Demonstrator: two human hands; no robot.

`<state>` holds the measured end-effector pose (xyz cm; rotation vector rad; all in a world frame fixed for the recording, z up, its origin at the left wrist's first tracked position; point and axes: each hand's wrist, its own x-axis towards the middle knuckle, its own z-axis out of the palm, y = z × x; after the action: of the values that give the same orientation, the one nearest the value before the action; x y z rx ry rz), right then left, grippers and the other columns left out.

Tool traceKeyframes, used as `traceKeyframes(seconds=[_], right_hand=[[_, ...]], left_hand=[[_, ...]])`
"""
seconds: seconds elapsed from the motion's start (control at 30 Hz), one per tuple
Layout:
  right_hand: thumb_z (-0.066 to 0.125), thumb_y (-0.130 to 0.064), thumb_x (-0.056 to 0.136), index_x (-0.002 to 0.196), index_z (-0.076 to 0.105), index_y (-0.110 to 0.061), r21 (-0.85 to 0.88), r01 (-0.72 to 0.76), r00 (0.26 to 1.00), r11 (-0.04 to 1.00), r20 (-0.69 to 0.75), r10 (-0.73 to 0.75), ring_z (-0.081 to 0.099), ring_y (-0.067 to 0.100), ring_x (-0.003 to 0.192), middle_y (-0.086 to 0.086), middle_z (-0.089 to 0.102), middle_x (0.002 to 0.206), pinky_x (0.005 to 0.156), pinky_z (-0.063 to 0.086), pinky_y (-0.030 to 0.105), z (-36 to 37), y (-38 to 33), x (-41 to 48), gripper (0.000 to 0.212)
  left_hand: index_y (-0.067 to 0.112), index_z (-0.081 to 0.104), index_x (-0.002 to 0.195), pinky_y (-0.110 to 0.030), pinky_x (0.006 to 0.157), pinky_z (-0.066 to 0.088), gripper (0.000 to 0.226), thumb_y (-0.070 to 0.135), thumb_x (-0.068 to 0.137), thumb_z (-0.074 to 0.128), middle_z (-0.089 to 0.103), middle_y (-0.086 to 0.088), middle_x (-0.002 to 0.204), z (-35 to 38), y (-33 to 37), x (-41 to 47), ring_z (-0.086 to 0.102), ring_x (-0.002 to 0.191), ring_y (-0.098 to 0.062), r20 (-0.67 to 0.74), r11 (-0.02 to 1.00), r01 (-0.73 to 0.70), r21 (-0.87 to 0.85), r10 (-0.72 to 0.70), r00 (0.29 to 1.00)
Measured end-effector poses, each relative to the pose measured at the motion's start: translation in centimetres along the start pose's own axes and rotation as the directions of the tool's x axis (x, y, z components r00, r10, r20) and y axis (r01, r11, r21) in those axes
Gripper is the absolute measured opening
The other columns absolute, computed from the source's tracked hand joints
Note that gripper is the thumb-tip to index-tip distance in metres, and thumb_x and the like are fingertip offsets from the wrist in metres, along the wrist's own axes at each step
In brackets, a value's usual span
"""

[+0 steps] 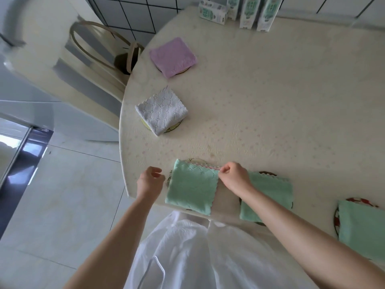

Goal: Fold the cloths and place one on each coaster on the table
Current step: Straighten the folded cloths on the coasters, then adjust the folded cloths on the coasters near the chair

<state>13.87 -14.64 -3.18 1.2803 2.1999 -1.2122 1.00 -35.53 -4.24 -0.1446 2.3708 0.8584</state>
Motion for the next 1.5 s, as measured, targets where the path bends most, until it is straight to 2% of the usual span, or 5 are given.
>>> traceKeyframes(seconds=[0.47, 0.77, 0.93, 1.23, 1.5], right_hand=[[0.05, -0.013, 0.084, 0.093, 0.067, -0.006, 0.044, 0.109, 0.994, 0.993, -0.029, -0.108, 0.064, 0.028, 0.092, 0.007, 0.07, 0.089, 0.076, 0.05, 0.029, -1.5, -14.0, 8.6, 0.021], [0.055, -0.019, 0.086, 0.124, 0.054, -0.007, 0.068, -0.029, 0.994, 0.997, -0.1, 0.036, 0.053, 0.029, 0.115, 0.011, 0.06, 0.122, 0.09, 0.041, 0.028, 1.4, -20.2, 13.2, 0.04], [0.056, -0.017, 0.081, 0.057, 0.039, -0.016, 0.077, -0.054, 0.99, 0.996, -0.124, 0.063, 0.042, 0.024, 0.065, 0.007, 0.042, 0.061, 0.054, 0.028, 0.03, 2.0, -21.3, 14.0, 0.029], [0.07, -0.037, 0.071, 0.081, 0.058, -0.01, 0.452, -0.22, 0.963, 0.865, -0.043, 0.267, 0.047, 0.022, 0.055, 0.006, 0.054, 0.07, 0.054, 0.038, 0.03, 2.3, -21.3, 15.5, 0.031], [0.069, -0.022, 0.077, 0.076, 0.05, -0.014, 0.403, -0.227, 0.974, 0.887, 0.069, 0.218, 0.038, 0.016, 0.052, 0.002, 0.044, 0.065, 0.042, 0.024, 0.023, 1.0, -22.9, 15.7, 0.021]], left_hand=[[0.006, 0.057, 0.114, -0.04, 0.088, 0.054, 0.033, 0.006, 0.082, 0.059, 0.062, -0.004, 0.081, -4.2, 7.3, 11.0, 0.062, 0.082, -0.024, 0.016, 0.901, 0.154, -0.407, -0.161, 0.987], [0.0, 0.061, 0.077, -0.03, 0.073, 0.051, 0.008, -0.006, 0.081, 0.057, 0.058, -0.017, 0.082, -5.5, 8.5, 13.9, 0.054, 0.074, -0.023, 0.293, 0.756, 0.36, -0.547, -0.23, 0.928], [-0.002, 0.056, 0.076, -0.033, 0.078, 0.051, 0.012, -0.008, 0.086, 0.053, 0.057, -0.014, 0.076, -6.2, 9.2, 14.1, 0.055, 0.074, -0.025, 0.386, 0.652, 0.45, -0.611, -0.251, 0.888], [0.003, 0.056, 0.086, -0.03, 0.064, 0.048, 0.009, 0.009, 0.087, 0.063, 0.054, -0.009, 0.07, -6.3, 9.9, 14.6, 0.054, 0.064, -0.02, 0.504, 0.679, 0.556, -0.48, -0.305, 0.808], [0.007, 0.058, 0.087, -0.028, 0.062, 0.047, 0.029, 0.034, 0.084, 0.069, 0.057, -0.008, 0.081, -6.7, 10.7, 15.2, 0.053, 0.07, -0.02, 0.522, 0.693, 0.537, -0.481, -0.266, 0.811]])
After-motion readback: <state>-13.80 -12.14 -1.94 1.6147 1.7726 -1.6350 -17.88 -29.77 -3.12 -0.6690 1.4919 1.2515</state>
